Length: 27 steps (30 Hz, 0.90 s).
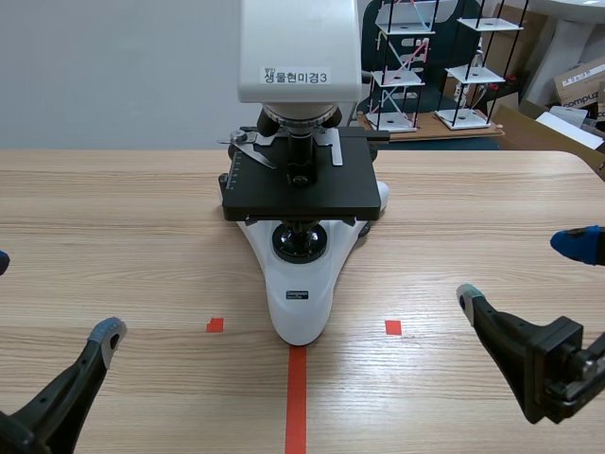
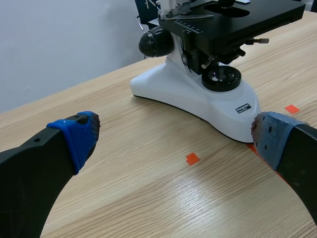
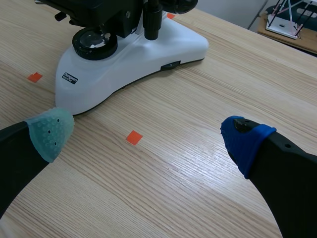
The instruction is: Return to the home posture
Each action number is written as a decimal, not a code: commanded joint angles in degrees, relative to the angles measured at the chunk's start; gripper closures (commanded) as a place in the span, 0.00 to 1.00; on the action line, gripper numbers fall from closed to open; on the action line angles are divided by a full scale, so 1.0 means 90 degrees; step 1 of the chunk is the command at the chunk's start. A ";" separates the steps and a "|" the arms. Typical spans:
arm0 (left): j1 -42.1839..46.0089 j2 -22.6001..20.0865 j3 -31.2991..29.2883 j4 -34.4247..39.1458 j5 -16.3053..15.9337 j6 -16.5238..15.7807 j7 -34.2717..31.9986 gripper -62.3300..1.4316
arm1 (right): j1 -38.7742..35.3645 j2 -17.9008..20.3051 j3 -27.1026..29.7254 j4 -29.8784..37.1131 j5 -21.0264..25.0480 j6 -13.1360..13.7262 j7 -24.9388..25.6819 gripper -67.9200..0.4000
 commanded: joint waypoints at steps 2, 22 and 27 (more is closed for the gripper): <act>-0.0039 -0.0056 -0.0053 0.0112 -0.0068 0.0126 -0.0092 0.00 | 0.0058 0.0068 0.0036 0.0070 0.0046 0.0002 0.0090 0.02; -0.0051 -0.0053 -0.0053 0.0112 -0.0068 0.0129 -0.0087 0.00 | 0.0058 0.0068 0.0036 0.0070 0.0046 0.0002 0.0087 0.02; -0.0051 -0.0053 -0.0053 0.0112 -0.0068 0.0129 -0.0087 0.00 | 0.0058 0.0068 0.0036 0.0070 0.0046 0.0002 0.0090 0.02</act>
